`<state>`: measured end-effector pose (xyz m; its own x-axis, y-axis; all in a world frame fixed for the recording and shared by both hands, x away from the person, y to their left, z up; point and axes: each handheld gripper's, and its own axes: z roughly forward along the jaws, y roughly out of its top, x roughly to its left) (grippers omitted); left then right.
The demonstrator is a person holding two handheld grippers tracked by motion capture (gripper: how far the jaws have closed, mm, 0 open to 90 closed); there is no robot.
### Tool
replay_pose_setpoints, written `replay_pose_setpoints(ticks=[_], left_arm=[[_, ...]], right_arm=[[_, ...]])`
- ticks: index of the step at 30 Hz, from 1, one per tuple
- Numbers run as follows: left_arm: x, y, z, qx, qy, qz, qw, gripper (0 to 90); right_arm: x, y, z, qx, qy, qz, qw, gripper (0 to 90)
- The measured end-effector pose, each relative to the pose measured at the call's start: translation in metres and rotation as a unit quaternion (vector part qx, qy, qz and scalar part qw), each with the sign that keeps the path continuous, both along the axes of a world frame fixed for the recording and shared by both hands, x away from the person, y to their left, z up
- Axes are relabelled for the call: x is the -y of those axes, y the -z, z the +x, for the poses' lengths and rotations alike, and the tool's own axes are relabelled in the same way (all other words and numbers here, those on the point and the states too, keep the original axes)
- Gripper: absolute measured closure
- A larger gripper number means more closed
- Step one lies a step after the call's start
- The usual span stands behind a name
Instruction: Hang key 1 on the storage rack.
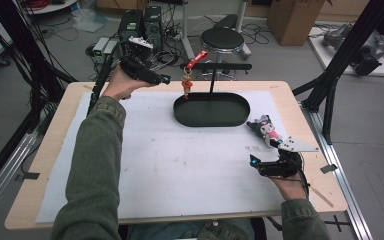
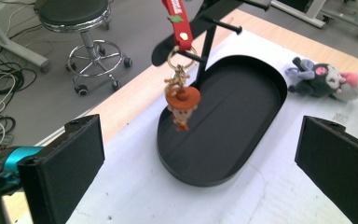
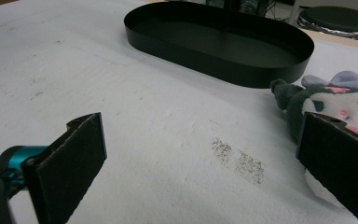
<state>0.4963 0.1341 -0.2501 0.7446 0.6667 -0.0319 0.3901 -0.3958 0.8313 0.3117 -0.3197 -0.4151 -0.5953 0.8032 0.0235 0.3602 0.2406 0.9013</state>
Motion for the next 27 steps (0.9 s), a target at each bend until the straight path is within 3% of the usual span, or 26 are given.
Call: replay_pose_setpoints(ticks=[11,13,18,27], left_arm=[[-0.003,-0.003,-0.026,0.029,0.010,0.003,0.9995,1.7],[-0.003,-0.004,-0.031,0.032,0.020,-0.006,0.9993,1.7],[-0.001,-0.001,-0.043,0.041,0.034,0.001,0.9986,1.8],[-0.022,0.019,-0.053,0.029,0.004,0.010,0.9995,1.8]], right_arm=[[0.000,0.000,0.002,0.004,-0.001,0.001,1.0000,0.5],[0.000,0.000,0.001,0.005,-0.001,0.000,1.0000,0.5],[0.000,0.000,0.001,0.005,0.001,0.000,1.0000,0.5],[0.000,-0.001,-0.001,0.005,0.003,0.002,1.0000,0.5]])
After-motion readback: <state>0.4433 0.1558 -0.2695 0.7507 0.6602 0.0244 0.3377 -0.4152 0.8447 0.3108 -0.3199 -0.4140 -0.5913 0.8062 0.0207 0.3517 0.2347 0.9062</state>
